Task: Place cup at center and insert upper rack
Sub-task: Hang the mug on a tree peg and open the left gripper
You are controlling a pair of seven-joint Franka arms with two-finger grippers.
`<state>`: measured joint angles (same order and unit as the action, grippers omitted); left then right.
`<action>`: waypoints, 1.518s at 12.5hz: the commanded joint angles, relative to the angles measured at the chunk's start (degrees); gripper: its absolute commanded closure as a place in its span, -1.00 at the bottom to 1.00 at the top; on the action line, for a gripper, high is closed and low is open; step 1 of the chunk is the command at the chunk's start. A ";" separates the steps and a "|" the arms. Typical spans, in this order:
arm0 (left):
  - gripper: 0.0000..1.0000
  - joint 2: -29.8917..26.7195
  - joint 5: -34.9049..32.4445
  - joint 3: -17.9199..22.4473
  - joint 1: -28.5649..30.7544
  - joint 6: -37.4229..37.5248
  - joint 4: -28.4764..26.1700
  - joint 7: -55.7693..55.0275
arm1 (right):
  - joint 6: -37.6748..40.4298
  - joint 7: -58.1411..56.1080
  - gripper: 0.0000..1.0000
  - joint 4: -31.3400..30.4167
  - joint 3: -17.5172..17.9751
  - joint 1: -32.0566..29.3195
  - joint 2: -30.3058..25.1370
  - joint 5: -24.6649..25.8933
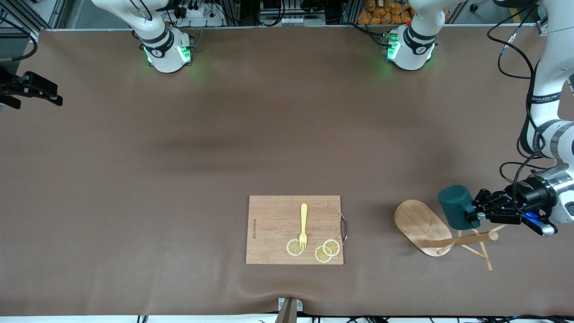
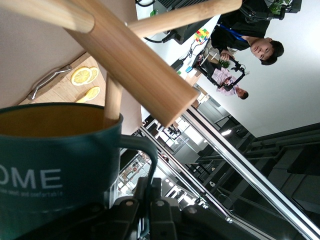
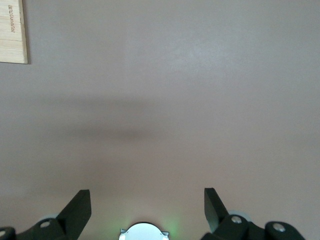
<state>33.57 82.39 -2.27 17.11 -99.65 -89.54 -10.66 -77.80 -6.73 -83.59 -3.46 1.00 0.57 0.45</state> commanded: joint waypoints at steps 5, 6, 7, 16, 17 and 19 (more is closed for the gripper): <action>1.00 2.02 1.72 -0.63 2.05 1.91 1.04 3.62 | 0.28 -0.39 -1.00 -0.61 -0.14 0.23 -1.01 -0.19; 1.00 2.29 2.25 -0.63 1.70 1.91 1.12 4.06 | 0.28 -0.39 -1.00 -0.61 -0.14 0.23 -1.01 -0.19; 1.00 2.81 2.25 -0.63 1.61 1.91 2.26 4.33 | 0.28 -0.39 -1.00 -0.61 -0.14 0.23 -1.01 -0.19; -1.00 3.61 1.90 -0.54 1.43 1.91 4.90 3.28 | 0.28 -0.30 -1.00 -0.61 -0.06 0.32 -1.01 -0.27; -1.00 3.26 1.81 -0.45 1.35 1.91 4.90 3.19 | 0.28 -0.30 -1.00 -0.61 -0.14 0.32 -1.01 -0.19; -1.00 2.29 1.03 -0.28 1.35 1.91 4.99 2.75 | 0.28 -0.30 -1.00 -0.61 -0.14 0.32 -1.01 -0.19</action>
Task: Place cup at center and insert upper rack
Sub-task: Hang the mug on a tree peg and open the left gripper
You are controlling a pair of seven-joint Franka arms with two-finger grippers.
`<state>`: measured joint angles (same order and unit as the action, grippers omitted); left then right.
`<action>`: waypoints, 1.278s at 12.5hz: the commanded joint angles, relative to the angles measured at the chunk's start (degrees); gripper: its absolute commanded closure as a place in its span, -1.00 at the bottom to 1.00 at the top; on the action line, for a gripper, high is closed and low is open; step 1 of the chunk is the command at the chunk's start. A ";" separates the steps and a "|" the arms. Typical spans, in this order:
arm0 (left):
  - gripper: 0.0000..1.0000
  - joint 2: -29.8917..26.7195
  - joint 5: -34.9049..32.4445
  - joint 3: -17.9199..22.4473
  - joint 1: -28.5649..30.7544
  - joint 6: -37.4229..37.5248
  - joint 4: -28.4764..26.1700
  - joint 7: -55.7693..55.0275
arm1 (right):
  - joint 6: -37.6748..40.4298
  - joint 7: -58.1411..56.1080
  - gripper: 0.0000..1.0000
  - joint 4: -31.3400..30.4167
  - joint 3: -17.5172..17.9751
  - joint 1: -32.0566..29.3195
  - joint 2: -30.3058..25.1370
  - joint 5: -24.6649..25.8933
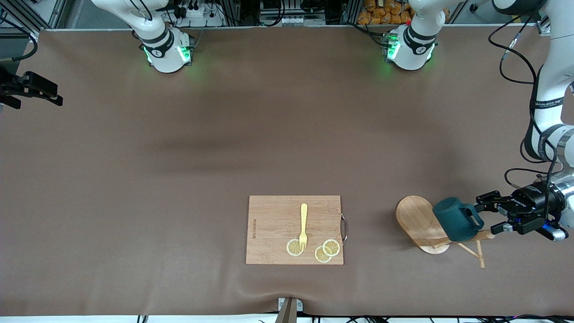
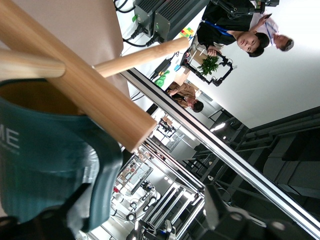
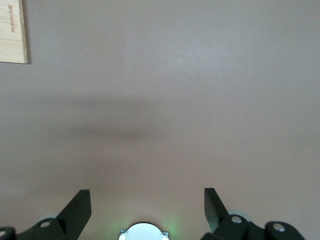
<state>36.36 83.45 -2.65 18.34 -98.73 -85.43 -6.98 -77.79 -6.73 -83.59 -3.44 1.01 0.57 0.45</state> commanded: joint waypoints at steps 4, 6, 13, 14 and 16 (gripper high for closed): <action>-1.00 -3.31 -6.44 0.10 0.29 1.00 1.49 -4.00 | 0.18 -0.30 -1.00 -0.61 -0.16 0.31 -1.01 -0.19; -1.00 -4.81 -10.30 0.11 0.46 1.00 1.67 -6.45 | 0.18 -0.30 -1.00 -0.61 -0.16 0.31 -1.01 -0.19; -1.00 -8.49 -18.13 0.11 0.73 1.00 3.07 -7.60 | 0.18 -0.30 -1.00 -0.52 -0.16 0.31 -1.01 -0.19; -1.00 -9.46 -20.24 0.02 0.73 1.00 3.16 -8.30 | 0.18 -0.30 -1.00 -0.52 -0.16 0.31 -1.01 -0.27; -1.00 -12.09 -29.43 -0.42 0.03 1.00 6.22 -9.01 | 0.18 -0.30 -1.00 -0.61 -0.16 0.31 -1.01 -0.19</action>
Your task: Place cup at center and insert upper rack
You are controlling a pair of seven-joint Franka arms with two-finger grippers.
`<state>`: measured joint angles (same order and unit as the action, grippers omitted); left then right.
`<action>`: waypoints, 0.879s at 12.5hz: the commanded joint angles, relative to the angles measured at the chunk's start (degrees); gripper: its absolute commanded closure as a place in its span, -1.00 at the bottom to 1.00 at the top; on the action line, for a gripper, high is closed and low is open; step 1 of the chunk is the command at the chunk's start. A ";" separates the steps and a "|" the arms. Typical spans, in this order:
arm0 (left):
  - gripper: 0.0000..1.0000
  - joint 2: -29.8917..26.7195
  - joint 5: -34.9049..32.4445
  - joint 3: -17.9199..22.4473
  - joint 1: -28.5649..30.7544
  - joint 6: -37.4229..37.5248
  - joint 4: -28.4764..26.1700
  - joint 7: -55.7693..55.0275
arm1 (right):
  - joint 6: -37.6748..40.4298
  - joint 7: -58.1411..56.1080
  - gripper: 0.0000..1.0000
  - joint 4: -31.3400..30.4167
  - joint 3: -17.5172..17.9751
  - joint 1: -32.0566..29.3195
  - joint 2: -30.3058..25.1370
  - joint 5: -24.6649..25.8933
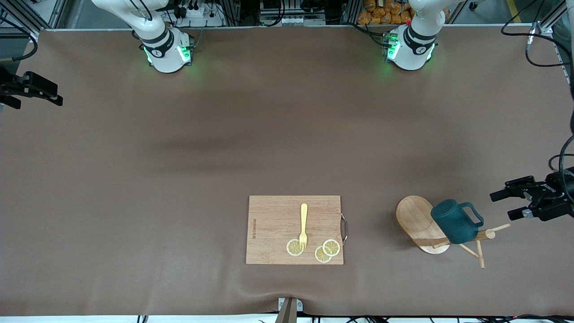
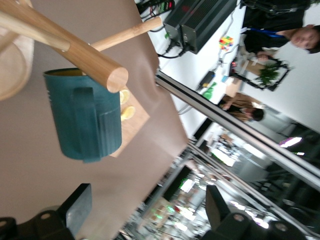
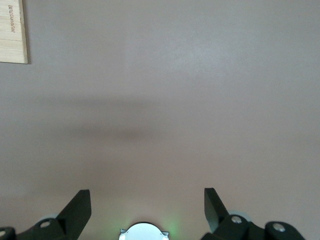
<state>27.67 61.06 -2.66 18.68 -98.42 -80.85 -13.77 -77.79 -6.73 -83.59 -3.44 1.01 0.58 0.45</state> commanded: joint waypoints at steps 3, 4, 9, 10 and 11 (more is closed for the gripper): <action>-1.00 -6.92 -20.22 -4.01 -0.58 0.77 3.15 -2.67 | 0.18 -0.30 -1.00 -0.52 -0.16 0.31 -1.01 -0.27; -1.00 -7.36 -25.59 -6.11 -0.84 0.77 3.59 -2.76 | 0.18 -0.30 -1.00 -0.52 -0.16 0.31 -1.01 -0.19; -1.00 -9.82 -48.88 -14.29 -0.93 0.77 3.69 -2.23 | 0.18 -0.30 -1.00 -0.52 -0.16 0.31 -1.01 -0.19; -1.00 -10.44 -53.80 -16.48 -0.84 0.77 3.69 -1.97 | 0.18 -0.30 -1.00 -0.52 -0.16 0.31 -1.01 -0.18; -1.00 -11.57 -57.68 -18.50 -0.58 0.86 3.60 -1.79 | 0.18 -0.30 -1.00 -0.52 -0.16 0.31 -1.01 -0.27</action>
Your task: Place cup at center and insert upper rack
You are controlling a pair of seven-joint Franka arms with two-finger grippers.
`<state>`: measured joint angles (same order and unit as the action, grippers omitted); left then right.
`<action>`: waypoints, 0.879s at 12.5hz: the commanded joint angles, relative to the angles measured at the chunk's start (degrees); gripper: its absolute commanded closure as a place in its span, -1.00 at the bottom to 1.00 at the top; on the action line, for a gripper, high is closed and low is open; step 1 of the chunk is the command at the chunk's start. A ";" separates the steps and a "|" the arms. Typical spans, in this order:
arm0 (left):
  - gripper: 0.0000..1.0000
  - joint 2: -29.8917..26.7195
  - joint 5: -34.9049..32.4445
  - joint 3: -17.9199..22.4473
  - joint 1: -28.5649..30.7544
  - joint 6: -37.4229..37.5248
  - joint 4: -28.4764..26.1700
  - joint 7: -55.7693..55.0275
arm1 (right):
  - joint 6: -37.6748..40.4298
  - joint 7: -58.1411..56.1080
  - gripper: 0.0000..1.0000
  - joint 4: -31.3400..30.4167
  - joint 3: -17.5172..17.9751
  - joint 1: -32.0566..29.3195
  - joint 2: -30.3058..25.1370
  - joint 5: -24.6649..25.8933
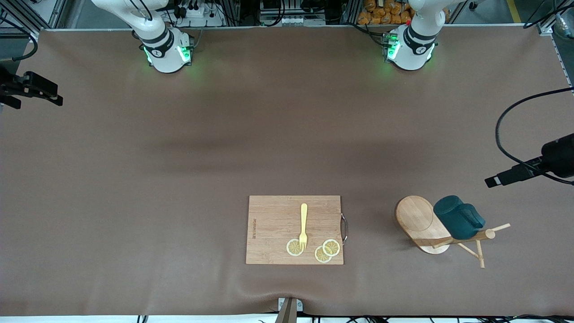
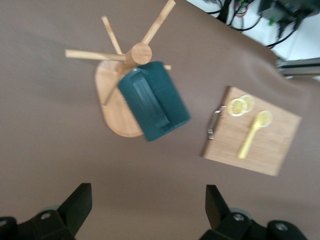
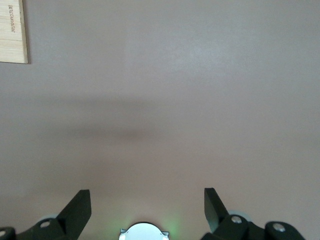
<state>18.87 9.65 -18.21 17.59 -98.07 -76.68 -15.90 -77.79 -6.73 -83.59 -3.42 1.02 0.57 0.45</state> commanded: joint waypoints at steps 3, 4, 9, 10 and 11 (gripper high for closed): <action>-1.00 -4.01 -8.76 -4.21 0.43 2.88 -0.75 0.78 | 0.10 -0.30 -1.00 -0.52 -0.18 0.12 -1.01 -0.18; -1.00 -4.19 -9.03 -4.12 0.34 4.02 -0.75 1.31 | 0.18 -0.30 -1.00 -0.52 -0.18 0.21 -1.01 -0.27; -1.00 -9.29 -10.96 8.07 -10.89 11.49 -2.16 4.48 | -0.08 -0.30 -1.00 -0.43 -0.09 0.30 -1.01 -0.27; -1.00 -10.07 -10.97 11.23 -13.34 12.46 -2.33 4.74 | -0.08 -0.30 -1.00 -0.43 -0.09 0.30 -1.01 -0.19; -1.00 -10.69 -10.97 15.70 -16.94 12.47 -3.12 4.92 | -0.08 -0.30 -1.00 -0.43 -0.09 0.30 -0.93 -0.27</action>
<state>10.85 -0.04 -8.70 5.38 -86.23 -77.09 -12.43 -77.87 -6.73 -83.59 -3.36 1.03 0.57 0.45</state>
